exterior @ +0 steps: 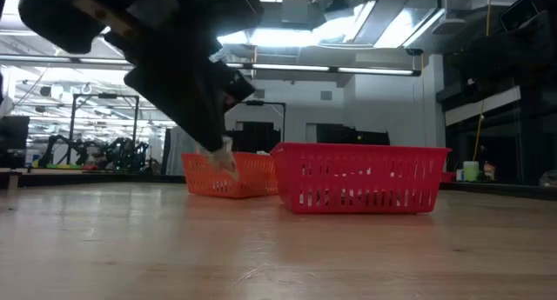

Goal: Pick & Place First Aid Supplies
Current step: Put the orange ointment pack into the top red bin

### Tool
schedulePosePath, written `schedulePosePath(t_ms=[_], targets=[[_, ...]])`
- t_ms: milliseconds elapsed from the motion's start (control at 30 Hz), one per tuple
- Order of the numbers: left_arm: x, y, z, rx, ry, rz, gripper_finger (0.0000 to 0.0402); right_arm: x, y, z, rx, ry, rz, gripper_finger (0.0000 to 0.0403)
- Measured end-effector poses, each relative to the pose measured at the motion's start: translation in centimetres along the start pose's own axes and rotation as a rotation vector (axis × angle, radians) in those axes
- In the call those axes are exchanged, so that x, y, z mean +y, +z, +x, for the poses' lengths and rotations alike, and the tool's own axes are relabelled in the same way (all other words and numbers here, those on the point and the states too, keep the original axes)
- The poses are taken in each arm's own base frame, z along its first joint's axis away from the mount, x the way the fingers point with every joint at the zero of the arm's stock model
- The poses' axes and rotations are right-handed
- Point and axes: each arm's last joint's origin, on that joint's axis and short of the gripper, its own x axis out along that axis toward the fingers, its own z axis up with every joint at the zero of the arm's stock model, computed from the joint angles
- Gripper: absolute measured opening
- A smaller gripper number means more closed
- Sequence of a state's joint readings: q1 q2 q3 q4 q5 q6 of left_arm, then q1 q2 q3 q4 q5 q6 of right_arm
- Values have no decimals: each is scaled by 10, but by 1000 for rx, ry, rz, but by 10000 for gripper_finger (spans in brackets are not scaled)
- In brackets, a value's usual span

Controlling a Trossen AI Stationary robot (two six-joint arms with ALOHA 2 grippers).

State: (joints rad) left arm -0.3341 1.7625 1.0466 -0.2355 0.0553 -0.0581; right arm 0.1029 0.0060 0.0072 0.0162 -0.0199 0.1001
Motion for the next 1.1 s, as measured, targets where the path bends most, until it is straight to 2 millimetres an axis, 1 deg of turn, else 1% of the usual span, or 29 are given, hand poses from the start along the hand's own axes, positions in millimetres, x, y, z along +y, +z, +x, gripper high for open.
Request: schedulePosePath(t_ms=[133, 233, 367, 500, 600, 667, 767, 867, 1000, 1100], targets=[[-3, 3, -4, -21, -11, -8, 3, 0, 0, 0, 0, 0, 0, 163], [-4, 8, -6, -72, -51, -24, 4, 0, 0, 0, 0, 0, 0, 163], [-6, 22, -9, -209, -120, -27, 2, 0, 0, 0, 0, 0, 0, 163], [-4, 39, -15, -388, -137, -38, 3, 0, 0, 0, 0, 0, 0, 163], [1, 50, -21, -510, -136, -34, 2, 0, 0, 0, 0, 0, 0, 163], [7, 56, -25, -574, -128, -43, 3, 0, 0, 0, 0, 0, 0, 163], [20, 67, -32, -606, -100, -53, 2, 0, 0, 0, 0, 0, 0, 163], [35, 77, -41, -638, -50, -22, 3, 0, 0, 0, 0, 0, 0, 163], [62, 90, -55, -676, 31, -14, 2, 0, 0, 0, 0, 0, 0, 163], [86, 93, -60, -688, 86, -41, 4, 0, 0, 0, 0, 0, 0, 163]])
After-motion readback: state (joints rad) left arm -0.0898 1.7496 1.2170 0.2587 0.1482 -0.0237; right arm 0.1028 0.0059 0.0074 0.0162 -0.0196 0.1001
